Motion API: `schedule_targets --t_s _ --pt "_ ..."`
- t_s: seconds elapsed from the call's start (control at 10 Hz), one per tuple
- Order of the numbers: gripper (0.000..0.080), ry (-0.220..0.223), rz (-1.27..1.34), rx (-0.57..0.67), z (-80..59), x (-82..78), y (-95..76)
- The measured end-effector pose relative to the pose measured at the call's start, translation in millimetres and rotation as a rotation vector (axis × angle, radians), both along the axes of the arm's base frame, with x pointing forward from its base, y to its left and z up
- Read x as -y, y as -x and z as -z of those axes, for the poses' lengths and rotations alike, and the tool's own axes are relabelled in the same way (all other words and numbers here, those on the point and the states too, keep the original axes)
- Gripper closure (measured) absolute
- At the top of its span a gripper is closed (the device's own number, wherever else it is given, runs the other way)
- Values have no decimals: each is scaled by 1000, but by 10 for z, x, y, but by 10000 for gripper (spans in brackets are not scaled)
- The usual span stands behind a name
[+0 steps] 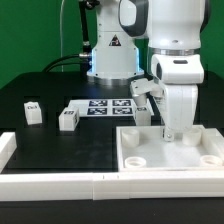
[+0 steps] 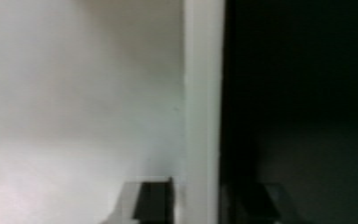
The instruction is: Assemble one leg
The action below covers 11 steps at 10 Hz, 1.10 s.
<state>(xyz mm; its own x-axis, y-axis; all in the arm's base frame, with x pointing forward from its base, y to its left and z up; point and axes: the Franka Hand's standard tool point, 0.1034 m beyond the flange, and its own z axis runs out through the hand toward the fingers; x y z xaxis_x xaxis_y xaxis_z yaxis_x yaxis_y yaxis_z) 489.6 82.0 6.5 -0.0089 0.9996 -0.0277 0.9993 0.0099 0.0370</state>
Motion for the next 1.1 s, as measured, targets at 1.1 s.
schedule_targets --t_s 1.1 --pt "151 2 3 22 -228 30 67"
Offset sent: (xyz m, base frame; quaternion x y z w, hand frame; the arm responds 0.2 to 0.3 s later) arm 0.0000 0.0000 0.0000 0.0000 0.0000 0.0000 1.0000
